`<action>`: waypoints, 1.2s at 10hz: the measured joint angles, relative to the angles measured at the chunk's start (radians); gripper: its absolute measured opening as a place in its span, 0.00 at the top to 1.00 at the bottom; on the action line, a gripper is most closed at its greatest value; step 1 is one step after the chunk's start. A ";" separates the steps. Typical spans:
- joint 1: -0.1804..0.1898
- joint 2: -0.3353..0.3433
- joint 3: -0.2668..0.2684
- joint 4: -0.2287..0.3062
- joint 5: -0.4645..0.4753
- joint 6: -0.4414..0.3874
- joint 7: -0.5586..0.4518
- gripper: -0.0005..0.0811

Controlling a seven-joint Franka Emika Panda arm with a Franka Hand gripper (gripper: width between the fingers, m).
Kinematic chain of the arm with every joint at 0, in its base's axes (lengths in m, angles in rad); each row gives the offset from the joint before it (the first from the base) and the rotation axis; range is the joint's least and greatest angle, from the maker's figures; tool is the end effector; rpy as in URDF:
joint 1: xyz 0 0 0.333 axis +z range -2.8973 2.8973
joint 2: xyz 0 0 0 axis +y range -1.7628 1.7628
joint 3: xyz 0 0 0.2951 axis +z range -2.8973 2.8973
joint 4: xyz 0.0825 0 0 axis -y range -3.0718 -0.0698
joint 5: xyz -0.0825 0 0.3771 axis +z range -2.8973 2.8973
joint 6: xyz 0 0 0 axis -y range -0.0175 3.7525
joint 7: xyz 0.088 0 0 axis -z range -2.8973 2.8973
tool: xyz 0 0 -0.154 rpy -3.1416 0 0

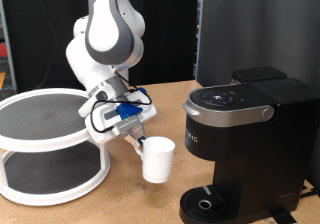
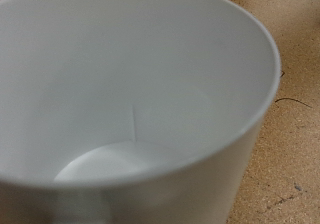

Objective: Make a cup of coffee with the keurig machine

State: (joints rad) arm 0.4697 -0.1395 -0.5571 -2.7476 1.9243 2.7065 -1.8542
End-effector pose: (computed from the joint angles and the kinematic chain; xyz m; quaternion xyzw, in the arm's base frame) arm 0.3844 -0.0355 0.1904 -0.9181 0.0308 -0.3230 0.2277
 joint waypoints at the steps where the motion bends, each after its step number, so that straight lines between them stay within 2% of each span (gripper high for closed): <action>1: 0.002 0.018 0.011 0.008 0.019 0.000 -0.006 0.90; 6: 0.010 0.102 0.067 0.039 0.164 -0.009 -0.101 0.90; 12: 0.015 0.174 0.137 0.092 0.288 -0.023 -0.126 0.90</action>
State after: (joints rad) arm 0.4843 0.0343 -0.4198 -2.6554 2.2121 2.6833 -1.9800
